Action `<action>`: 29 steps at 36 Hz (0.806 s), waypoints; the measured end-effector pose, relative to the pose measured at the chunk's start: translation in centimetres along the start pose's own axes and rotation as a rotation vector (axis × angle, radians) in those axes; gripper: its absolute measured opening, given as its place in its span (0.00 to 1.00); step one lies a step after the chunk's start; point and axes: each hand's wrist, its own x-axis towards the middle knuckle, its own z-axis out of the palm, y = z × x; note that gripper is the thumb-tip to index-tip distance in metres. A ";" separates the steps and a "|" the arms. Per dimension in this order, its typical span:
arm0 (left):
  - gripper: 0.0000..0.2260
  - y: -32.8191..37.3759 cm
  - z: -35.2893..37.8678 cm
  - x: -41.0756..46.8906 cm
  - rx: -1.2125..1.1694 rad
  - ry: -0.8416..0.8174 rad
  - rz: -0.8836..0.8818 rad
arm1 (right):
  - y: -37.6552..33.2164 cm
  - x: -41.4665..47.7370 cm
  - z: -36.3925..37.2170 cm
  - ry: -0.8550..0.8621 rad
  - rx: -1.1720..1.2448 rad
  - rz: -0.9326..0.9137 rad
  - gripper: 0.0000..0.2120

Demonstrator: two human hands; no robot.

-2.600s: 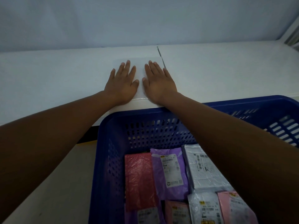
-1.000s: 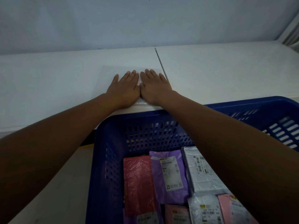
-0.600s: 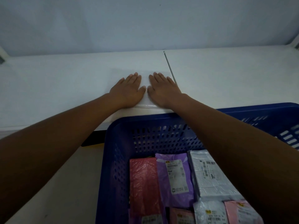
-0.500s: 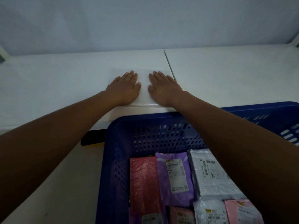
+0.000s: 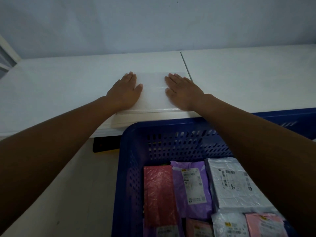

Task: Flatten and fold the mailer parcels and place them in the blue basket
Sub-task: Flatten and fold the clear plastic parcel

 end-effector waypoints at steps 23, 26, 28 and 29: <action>0.23 -1.1 0.1 1.0 -0.209 0.366 -0.273 | -0.3 -0.6 -0.3 0.355 0.157 0.500 0.18; 0.22 -1.0 -0.1 0.9 -0.237 0.399 -0.280 | -0.6 -0.1 -0.8 0.290 0.191 0.553 0.18; 0.21 -0.9 -0.1 0.8 -0.247 0.421 -0.283 | -0.8 0.1 -1.1 0.261 0.228 0.590 0.18; 0.21 -0.7 -0.1 0.8 -0.236 0.431 -0.280 | -0.9 0.1 -1.3 0.258 0.249 0.610 0.18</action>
